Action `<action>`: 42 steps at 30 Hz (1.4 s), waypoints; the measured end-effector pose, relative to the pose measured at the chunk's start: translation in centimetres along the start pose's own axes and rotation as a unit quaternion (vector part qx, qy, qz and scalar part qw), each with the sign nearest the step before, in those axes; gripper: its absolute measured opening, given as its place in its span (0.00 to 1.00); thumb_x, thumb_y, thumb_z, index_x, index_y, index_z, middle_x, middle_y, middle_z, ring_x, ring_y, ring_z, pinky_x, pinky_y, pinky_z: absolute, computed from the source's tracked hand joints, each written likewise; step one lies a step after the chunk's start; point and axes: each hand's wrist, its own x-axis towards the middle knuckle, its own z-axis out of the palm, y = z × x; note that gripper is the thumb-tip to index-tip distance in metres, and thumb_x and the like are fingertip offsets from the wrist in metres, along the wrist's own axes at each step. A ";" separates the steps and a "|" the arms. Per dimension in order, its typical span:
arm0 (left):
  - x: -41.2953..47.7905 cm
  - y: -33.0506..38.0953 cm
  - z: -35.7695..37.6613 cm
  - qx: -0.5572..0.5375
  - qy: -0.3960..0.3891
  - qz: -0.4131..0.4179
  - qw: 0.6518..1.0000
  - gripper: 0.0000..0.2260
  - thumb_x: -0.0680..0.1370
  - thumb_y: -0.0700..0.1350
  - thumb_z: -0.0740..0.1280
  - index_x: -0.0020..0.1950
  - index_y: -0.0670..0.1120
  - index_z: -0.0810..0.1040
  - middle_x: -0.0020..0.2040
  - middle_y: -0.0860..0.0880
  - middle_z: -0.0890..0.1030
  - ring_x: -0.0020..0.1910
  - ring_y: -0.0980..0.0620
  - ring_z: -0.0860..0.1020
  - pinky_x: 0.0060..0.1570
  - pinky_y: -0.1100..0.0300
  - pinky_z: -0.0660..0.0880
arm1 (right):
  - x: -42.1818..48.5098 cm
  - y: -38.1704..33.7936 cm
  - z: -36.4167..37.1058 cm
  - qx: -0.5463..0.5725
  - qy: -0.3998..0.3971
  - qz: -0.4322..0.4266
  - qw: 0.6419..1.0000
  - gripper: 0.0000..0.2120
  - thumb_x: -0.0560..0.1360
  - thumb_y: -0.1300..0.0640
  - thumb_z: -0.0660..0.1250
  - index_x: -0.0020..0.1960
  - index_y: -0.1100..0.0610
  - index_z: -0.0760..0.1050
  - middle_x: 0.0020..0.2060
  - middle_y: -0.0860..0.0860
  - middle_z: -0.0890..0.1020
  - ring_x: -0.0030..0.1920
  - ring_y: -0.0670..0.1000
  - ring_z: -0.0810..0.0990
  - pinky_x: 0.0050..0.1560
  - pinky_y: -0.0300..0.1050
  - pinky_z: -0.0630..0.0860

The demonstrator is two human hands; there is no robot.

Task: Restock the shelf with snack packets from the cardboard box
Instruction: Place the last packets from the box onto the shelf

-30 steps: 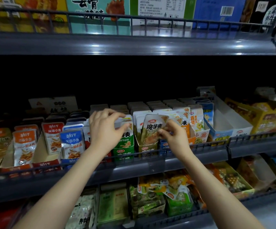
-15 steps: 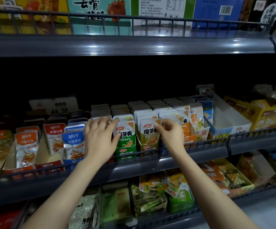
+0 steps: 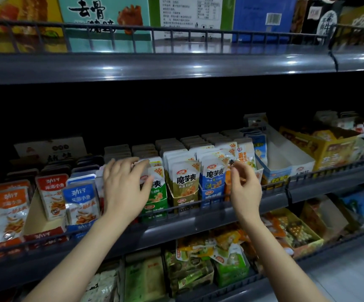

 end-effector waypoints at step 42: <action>11.0 8.0 4.7 -0.011 -0.404 0.035 0.914 0.45 0.65 0.72 0.54 0.78 0.54 0.50 0.79 0.51 0.51 0.77 0.51 0.52 0.70 0.59 0.53 | 5.5 3.5 0.5 0.137 -0.358 0.103 0.918 0.27 0.74 0.56 0.64 0.73 0.51 0.65 0.67 0.48 0.75 0.65 0.48 0.74 0.63 0.49 0.71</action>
